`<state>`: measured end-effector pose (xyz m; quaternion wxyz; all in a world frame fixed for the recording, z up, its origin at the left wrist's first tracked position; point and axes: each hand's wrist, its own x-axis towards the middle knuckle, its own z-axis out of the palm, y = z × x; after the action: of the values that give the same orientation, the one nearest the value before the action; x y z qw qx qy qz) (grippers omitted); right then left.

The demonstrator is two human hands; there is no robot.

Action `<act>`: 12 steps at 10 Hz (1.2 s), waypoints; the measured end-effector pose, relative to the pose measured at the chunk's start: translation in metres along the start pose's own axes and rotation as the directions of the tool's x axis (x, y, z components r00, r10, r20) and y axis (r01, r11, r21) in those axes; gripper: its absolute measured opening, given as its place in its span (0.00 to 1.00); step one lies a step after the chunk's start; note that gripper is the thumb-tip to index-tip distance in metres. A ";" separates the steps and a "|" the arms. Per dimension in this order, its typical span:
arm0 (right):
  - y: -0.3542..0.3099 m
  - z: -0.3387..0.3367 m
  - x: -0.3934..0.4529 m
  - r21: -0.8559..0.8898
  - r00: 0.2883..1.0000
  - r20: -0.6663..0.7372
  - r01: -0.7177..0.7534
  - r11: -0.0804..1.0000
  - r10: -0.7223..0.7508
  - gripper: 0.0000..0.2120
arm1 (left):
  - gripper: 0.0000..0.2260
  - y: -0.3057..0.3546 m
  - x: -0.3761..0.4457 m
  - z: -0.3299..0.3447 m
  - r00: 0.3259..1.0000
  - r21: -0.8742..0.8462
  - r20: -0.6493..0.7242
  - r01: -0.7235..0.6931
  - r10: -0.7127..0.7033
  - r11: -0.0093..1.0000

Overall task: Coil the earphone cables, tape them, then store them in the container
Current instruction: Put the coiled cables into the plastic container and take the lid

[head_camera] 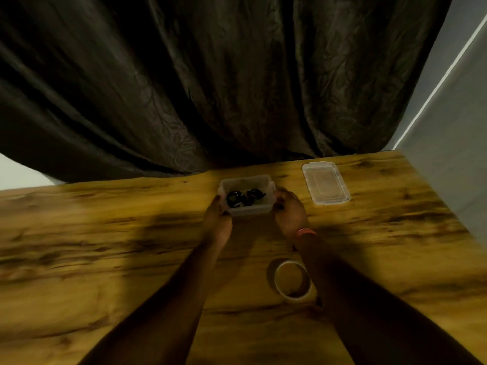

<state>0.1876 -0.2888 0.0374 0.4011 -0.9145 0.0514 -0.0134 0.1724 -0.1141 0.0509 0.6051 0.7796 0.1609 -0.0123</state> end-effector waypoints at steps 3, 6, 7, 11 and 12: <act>-0.034 0.033 -0.019 0.106 0.986 0.168 -0.029 0.994 0.011 0.17 | 0.27 -0.029 0.002 -0.053 0.997 0.282 -0.075 0.018 0.003 0.959; 0.034 -0.025 -0.001 -0.373 0.996 -0.010 0.079 0.925 -0.089 0.23 | 0.22 -0.033 -0.003 -0.064 0.986 0.400 -0.127 -0.048 0.107 0.915; 0.061 -0.050 0.005 -0.639 0.999 -0.052 -0.024 0.769 -0.012 0.23 | 0.25 -0.041 -0.004 -0.068 0.985 0.271 -0.171 0.012 0.036 0.962; 0.082 -0.058 0.004 -0.812 1.000 0.006 0.010 0.583 -0.009 0.24 | 0.19 -0.054 -0.001 -0.071 0.971 0.235 -0.239 0.077 -0.019 0.969; 0.073 -0.060 -0.001 -0.814 0.999 0.032 0.034 0.580 -0.014 0.24 | 0.17 -0.049 -0.002 -0.070 0.969 0.195 -0.246 0.070 -0.020 0.978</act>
<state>0.1767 -0.3813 0.0243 -0.0620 -0.9973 0.0351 0.0161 0.1453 -0.0377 0.0237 0.4981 0.8288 0.2492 0.0530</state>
